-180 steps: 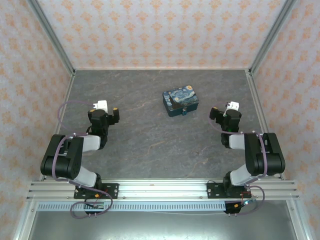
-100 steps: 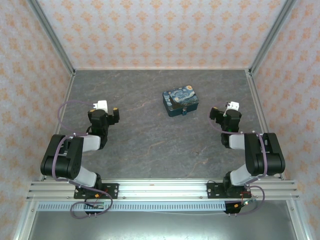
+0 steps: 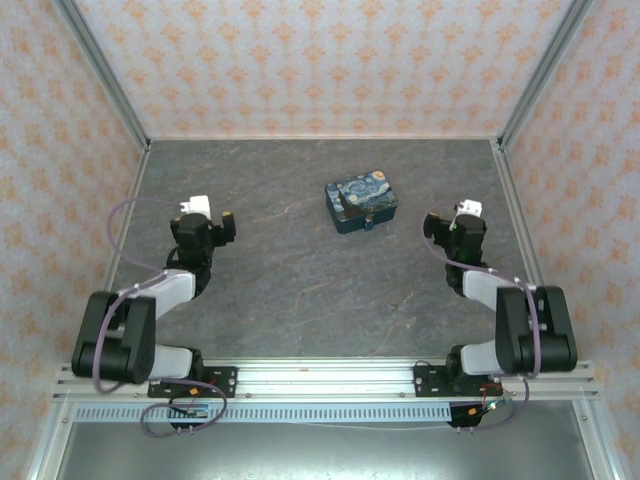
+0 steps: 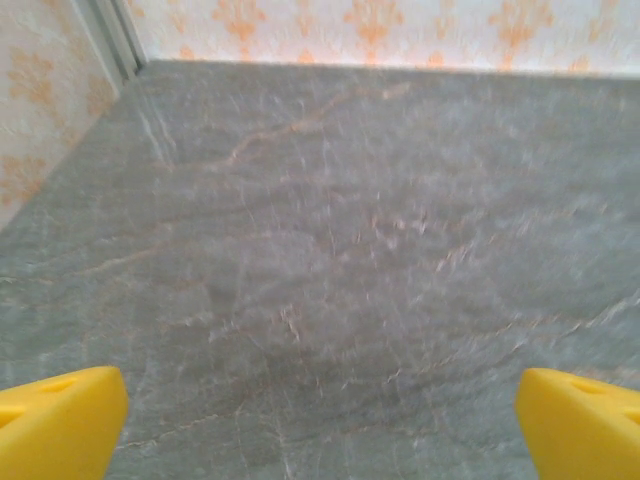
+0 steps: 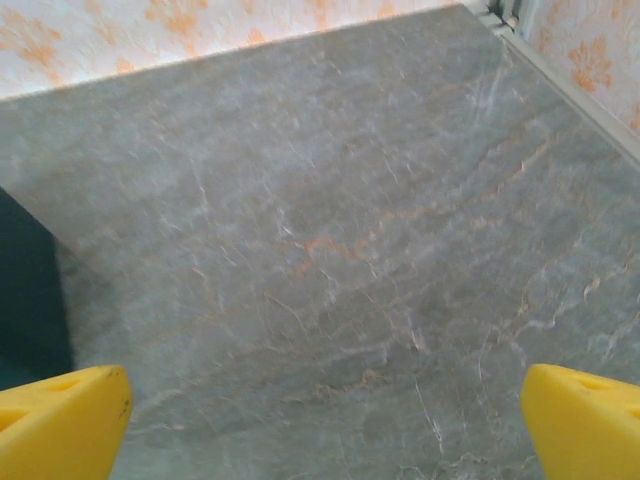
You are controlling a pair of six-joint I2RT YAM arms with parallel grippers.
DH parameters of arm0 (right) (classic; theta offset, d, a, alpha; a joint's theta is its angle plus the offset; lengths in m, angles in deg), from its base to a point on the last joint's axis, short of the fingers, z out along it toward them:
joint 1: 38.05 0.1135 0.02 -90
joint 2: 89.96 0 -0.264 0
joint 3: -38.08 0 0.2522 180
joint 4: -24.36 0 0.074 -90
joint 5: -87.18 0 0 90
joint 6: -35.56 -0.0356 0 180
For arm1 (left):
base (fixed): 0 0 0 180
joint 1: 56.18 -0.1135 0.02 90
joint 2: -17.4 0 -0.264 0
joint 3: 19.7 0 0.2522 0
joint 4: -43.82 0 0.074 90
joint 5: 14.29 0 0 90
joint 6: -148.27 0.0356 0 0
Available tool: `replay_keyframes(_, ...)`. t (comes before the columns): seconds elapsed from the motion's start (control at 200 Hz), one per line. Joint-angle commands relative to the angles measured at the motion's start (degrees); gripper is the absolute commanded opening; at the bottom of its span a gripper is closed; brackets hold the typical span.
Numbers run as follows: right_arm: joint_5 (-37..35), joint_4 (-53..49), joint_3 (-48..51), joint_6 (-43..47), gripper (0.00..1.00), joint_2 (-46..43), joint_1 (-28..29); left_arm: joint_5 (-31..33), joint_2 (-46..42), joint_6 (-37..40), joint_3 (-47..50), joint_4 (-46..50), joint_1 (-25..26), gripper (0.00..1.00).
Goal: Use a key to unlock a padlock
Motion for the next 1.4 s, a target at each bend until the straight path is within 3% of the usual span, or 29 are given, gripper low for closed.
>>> replay_keyframes(0.0,2.4,-16.8,-6.2,-4.0,0.99,-5.5,0.1,1.0,-6.3,-6.2,-5.5,14.8,0.0,1.0)
replay_keyframes(0.115,4.6,-33.0,-12.5,-9.7,0.99,-8.0,0.1,-3.5,-9.9,-14.5,-11.9,28.9,0.0,1.0)
replay_keyframes(0.215,7.5,-42.9,-15.3,-15.4,0.97,-10.1,0.4,-10.2,-11.6,-21.7,-14.0,34.0,0.1,1.0)
replay_keyframes(0.335,11.0,-54.7,-17.7,-22.2,0.9,-11.5,2.2,-16.5,-13.5,-28.5,-13.4,35.5,2.6,1.0)
replay_keyframes(0.515,13.8,-63.8,-15.8,-30.7,0.78,-14.2,10.4,-16.8,-14.9,-35.4,-9.8,32.4,11.8,1.0)
replay_keyframes(0.641,12.1,-68.0,-13.5,-32.5,0.72,-13.8,17.1,-18.0,-13.9,-41.1,-5.9,26.3,14.9,1.0)
replay_keyframes(0.831,10.7,-72.1,-13.2,-32.8,0.61,-8.7,24.5,-17.3,-10.7,-40.4,-6.1,25.3,17.3,1.0)
replay_keyframes(1.056,9.2,-75.9,-18.6,-30.3,0.52,3.7,30.7,-19.0,-6.9,-39.5,-8.2,24.5,17.8,1.0)
replay_keyframes(1.396,7.7,-76.9,-22.8,-28.2,0.41,14.2,32.9,-18.6,-6.6,-39.0,-8.8,25.2,18.1,1.0)
